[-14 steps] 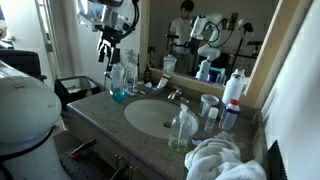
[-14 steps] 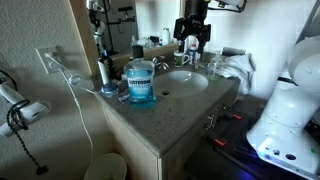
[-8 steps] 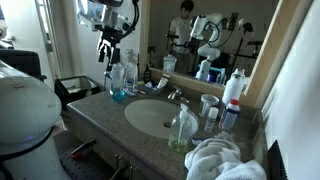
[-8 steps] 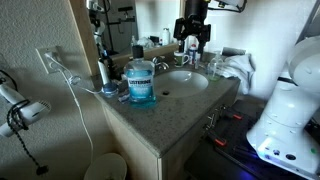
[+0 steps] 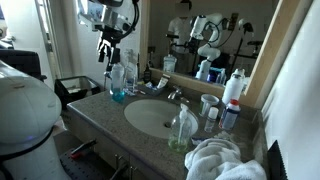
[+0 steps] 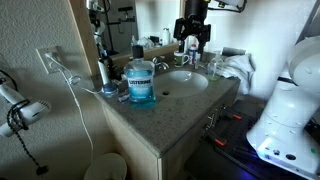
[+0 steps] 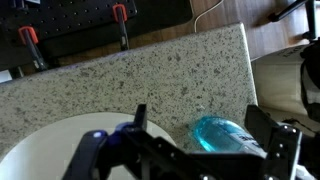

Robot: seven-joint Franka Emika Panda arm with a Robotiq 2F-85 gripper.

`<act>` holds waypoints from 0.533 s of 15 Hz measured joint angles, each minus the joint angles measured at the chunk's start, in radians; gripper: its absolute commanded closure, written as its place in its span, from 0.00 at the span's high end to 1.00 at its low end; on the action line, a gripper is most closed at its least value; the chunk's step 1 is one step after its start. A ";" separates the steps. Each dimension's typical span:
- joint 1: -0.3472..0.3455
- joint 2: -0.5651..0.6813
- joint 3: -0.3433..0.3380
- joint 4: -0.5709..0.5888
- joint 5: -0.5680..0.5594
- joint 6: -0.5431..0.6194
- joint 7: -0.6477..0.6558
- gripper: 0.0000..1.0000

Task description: Move the colourless bottle towards the mirror

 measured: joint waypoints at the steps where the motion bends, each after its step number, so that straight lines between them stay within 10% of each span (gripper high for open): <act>1: 0.000 0.000 0.000 0.000 0.000 0.000 0.000 1.00; 8: -0.018 0.001 0.009 0.000 0.000 0.022 0.038 1.00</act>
